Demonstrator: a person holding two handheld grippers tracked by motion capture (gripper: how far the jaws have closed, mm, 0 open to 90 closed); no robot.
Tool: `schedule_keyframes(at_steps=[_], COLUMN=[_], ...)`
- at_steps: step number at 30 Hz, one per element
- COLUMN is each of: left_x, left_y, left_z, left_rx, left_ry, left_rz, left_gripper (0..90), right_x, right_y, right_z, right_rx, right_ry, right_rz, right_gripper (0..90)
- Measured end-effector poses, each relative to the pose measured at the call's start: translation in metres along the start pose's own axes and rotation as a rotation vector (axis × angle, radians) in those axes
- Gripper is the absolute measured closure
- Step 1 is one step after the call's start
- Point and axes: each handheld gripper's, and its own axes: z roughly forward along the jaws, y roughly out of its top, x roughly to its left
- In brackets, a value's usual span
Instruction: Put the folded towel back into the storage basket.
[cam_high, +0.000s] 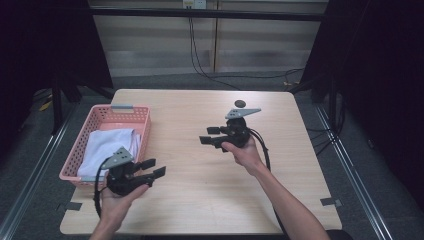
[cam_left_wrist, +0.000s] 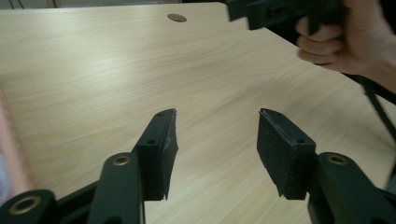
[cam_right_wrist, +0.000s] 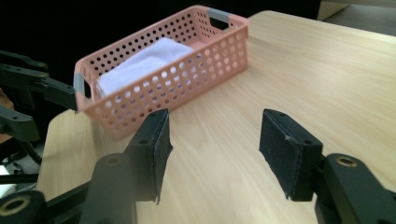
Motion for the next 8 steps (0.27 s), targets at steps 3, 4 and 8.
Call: schedule_keyframes(at_steps=[3, 4, 8], left_x=[-0.009, -0.011, -0.016], left_y=[-0.013, -0.017, -0.023], left_z=[0.017, 0.021, 0.027], left_rx=[0.052, 0.079, 0.112], left_ry=[-0.029, -0.047, -0.048], left_rz=[-0.007, -0.005, 0.013], left_gripper=[43.9, 42.0, 37.7], right_x=[0.004, 0.005, 0.001], right_y=[-0.016, -0.021, -0.036], right_z=[-0.020, -0.026, -0.048], right_rx=[0.003, 0.006, -0.012], right_ry=[-0.018, -0.031, -0.059], right_rz=[0.005, -0.003, 0.021], right_gripper=[42.3, 41.7, 37.8])
